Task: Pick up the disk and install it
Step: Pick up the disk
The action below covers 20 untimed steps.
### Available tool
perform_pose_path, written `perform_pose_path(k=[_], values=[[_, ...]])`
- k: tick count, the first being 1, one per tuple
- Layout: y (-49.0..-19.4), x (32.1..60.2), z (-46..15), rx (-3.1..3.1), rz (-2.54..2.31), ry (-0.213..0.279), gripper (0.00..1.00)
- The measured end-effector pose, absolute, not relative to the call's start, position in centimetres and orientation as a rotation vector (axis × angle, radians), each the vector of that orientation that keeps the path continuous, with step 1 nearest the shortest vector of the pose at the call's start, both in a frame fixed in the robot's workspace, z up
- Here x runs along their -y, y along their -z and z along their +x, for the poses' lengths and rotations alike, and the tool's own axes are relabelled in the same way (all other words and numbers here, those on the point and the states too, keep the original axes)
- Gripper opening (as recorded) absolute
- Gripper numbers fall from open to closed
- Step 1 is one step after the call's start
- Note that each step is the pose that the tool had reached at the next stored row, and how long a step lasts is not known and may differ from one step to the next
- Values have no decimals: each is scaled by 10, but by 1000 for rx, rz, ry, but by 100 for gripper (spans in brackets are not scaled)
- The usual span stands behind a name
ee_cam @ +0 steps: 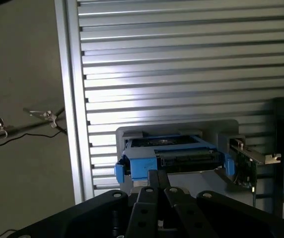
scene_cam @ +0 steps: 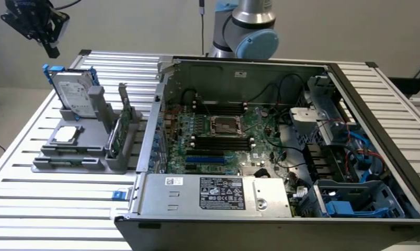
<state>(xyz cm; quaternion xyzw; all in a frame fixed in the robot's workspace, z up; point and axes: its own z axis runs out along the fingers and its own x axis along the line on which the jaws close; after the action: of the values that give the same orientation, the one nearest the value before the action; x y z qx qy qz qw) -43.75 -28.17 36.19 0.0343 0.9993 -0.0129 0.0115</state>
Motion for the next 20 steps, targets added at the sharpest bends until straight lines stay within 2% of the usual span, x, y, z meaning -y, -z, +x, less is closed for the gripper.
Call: perform_pose_path(k=[9,20], values=[[-362,282,-438,-3117,98,40,11],[-362,281,-438,-3111,-183,29,11]])
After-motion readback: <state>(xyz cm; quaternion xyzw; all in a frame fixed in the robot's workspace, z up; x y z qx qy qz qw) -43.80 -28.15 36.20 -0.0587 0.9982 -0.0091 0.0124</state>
